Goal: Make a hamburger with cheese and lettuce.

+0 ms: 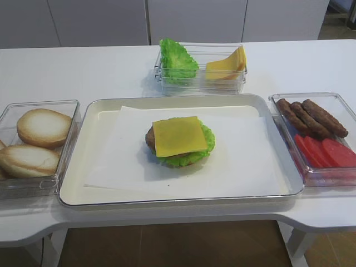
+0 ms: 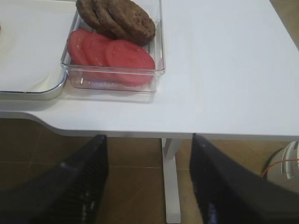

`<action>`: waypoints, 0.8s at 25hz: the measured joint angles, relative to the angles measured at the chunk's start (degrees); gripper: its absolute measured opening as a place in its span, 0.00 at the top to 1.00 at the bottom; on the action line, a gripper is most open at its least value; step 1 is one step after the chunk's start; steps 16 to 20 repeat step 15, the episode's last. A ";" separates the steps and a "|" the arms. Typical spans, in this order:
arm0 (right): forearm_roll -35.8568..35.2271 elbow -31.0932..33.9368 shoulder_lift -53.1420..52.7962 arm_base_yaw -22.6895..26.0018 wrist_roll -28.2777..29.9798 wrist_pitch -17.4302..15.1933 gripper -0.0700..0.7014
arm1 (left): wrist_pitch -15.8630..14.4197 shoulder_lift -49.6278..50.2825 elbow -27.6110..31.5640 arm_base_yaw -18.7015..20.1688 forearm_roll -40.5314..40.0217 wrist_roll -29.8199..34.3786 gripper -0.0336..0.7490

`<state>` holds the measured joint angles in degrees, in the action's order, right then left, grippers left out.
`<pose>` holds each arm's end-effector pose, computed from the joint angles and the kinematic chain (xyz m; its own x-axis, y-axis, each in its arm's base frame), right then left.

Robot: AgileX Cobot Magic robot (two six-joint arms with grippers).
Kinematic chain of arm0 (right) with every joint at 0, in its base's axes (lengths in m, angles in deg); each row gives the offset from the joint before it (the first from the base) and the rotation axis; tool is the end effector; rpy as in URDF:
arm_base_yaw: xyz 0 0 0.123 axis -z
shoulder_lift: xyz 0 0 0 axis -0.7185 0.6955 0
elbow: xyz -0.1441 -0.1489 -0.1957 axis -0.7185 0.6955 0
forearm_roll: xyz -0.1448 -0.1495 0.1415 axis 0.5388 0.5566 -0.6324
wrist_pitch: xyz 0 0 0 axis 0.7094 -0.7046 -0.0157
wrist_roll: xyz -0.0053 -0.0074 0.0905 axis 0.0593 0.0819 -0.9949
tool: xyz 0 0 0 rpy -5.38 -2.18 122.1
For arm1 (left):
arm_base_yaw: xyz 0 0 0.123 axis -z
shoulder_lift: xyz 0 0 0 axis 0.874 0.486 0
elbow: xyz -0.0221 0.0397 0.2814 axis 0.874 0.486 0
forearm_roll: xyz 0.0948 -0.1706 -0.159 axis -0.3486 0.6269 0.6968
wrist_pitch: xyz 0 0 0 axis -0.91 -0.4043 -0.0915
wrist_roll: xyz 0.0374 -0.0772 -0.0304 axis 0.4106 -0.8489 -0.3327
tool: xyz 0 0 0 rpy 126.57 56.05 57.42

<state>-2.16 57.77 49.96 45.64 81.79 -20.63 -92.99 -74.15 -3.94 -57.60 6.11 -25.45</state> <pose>-0.0084 0.0014 0.2618 -0.5359 -0.0818 -0.8403 -0.0610 0.9964 -0.0581 -0.0119 0.0025 0.2631 -0.5620 -0.0052 -0.8271 0.0205 0.9996 -0.0201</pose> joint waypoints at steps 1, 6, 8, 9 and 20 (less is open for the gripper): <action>0.00 0.00 0.00 0.00 -0.10 0.00 0.37 | 0.00 0.00 0.00 0.00 0.00 0.00 0.39; 0.00 0.00 0.00 0.00 -0.10 0.00 0.40 | 0.00 0.00 0.00 0.00 0.00 0.00 0.39; 0.00 0.00 0.00 0.00 -0.10 0.00 0.42 | 0.00 0.00 0.00 0.00 0.00 0.00 0.39; 0.00 0.00 0.00 0.00 -0.10 0.00 0.43 | 0.00 0.00 0.00 0.00 0.00 0.00 0.39; 0.00 0.00 0.00 0.00 -0.10 0.00 0.46 | 0.00 0.00 0.00 0.00 0.00 0.00 0.39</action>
